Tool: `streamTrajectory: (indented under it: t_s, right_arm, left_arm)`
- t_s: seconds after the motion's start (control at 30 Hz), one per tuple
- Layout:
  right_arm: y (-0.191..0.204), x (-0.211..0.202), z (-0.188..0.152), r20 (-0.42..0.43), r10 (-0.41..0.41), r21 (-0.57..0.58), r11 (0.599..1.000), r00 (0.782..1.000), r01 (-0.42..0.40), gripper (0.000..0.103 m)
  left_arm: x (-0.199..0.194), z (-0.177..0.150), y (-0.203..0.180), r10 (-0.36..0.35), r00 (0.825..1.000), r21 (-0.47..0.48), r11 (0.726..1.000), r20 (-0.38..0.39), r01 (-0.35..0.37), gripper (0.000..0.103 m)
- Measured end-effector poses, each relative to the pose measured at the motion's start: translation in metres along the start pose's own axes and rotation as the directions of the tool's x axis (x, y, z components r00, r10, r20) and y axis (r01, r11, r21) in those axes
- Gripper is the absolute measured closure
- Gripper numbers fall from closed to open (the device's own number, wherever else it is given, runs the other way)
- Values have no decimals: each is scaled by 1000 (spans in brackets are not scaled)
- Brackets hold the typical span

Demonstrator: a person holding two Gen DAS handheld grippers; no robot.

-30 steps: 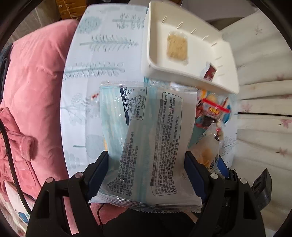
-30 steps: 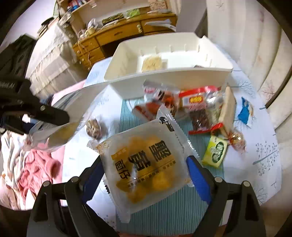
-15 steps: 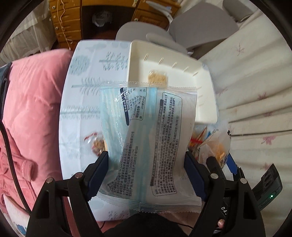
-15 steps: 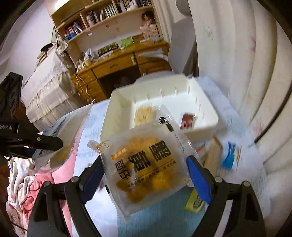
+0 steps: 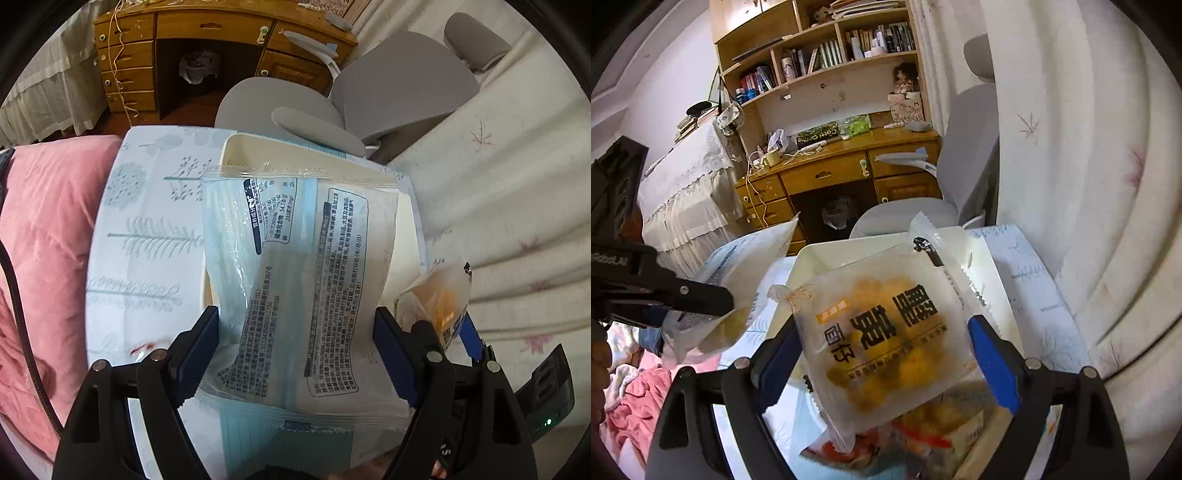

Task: Organize snacks
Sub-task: 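Lift both bags over the white tray and release them inside, then move both tools back toward the remaining snacks on the table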

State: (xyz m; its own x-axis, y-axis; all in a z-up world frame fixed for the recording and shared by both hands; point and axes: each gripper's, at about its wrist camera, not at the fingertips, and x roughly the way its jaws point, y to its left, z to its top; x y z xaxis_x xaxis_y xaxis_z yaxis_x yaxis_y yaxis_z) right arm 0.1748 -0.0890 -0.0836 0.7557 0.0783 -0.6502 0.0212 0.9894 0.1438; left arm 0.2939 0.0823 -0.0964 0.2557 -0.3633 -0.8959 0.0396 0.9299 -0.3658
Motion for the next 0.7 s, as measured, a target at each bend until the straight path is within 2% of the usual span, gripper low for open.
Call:
streamTrajectory:
  t_s: [0.2,0.3,0.5,0.7]
  right_arm:
    - [-17,30,2,-25,25,-26,999,999,-26,12]
    - [-22,47,2,-73,7,-28,1000,997,-9,8]
    - [-40,65,-6,-130,11,28,1000,991,-7,4]
    - [-43,58,-5,-102,4,57,998,995,1,3]
  left_arm:
    - [28,13,-12,15,999,4,1000,29,-16,20]
    - [37,18,-19,22,998,24,999,50,-23,11]
    - [44,19,-23,11,998,35,999,60,-13,11]
    - [33,11,-19,-11,996,43,999,89,7,11]
